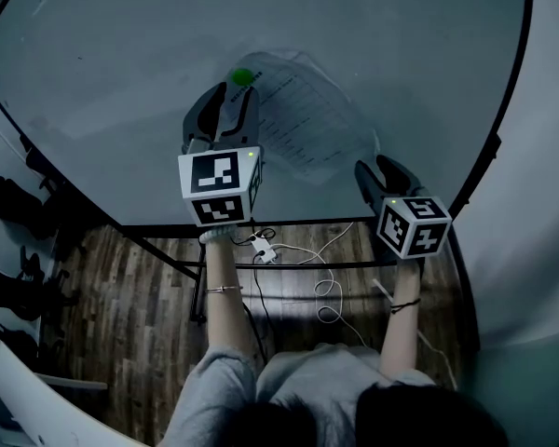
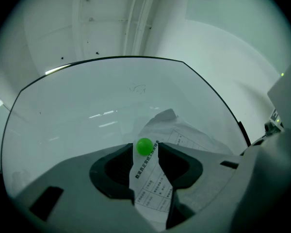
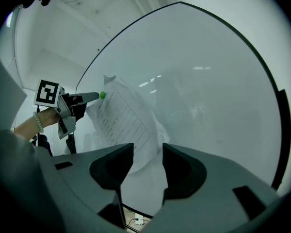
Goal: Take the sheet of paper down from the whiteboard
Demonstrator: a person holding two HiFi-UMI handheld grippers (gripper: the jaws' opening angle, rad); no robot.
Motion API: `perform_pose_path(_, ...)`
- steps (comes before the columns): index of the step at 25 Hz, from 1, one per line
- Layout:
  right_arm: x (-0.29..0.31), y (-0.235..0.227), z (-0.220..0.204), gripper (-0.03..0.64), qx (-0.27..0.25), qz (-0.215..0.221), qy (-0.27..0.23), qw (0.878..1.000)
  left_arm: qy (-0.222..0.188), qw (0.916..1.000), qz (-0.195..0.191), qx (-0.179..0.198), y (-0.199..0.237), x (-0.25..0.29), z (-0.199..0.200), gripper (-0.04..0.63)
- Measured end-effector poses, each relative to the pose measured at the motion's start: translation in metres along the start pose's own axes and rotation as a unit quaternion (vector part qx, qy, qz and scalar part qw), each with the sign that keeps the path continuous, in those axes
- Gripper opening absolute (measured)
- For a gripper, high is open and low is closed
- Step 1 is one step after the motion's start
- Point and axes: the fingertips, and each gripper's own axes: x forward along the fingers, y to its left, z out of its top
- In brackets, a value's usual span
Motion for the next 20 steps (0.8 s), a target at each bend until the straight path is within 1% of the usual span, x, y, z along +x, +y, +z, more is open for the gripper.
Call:
perform_pose_path(6, 0.009, -0.006, -0.003, 0.169, 0.004, -0.005, 0.006, 1.0, 0.003, 0.9999, 0.0, 0.011, 0.001, 0.013, -0.004, 0.143)
perform_pose_path(12, 0.017, -0.012, -0.003, 0.168, 0.011, -0.006, 0.011, 1.0, -0.014, 0.9997, 0.005, 0.018, -0.004, 0.022, 0.003, 0.141)
perform_pose_path(14, 0.02, -0.012, -0.001, 0.167, 0.011, -0.005, 0.014, 1.0, -0.015, 0.9996, 0.007, 0.025, -0.004, 0.025, 0.005, 0.141)
perform_pose_path(16, 0.023, -0.009, 0.001, 0.165, 0.007, 0.003, 0.017, 1.0, -0.015, 0.9991, 0.012, 0.039, -0.003, 0.027, 0.005, 0.141)
perform_pose_path(17, 0.025, -0.006, 0.001, 0.154, 0.003, 0.008, 0.02, 1.0, -0.013, 0.9986, 0.017, 0.048, -0.002, 0.027, 0.004, 0.141)
perform_pose_path(20, 0.027, 0.001, 0.0, 0.05, -0.017, 0.013, 0.024, 0.999, -0.013, 0.9976, 0.031, 0.06, -0.001, 0.025, 0.003, 0.141)
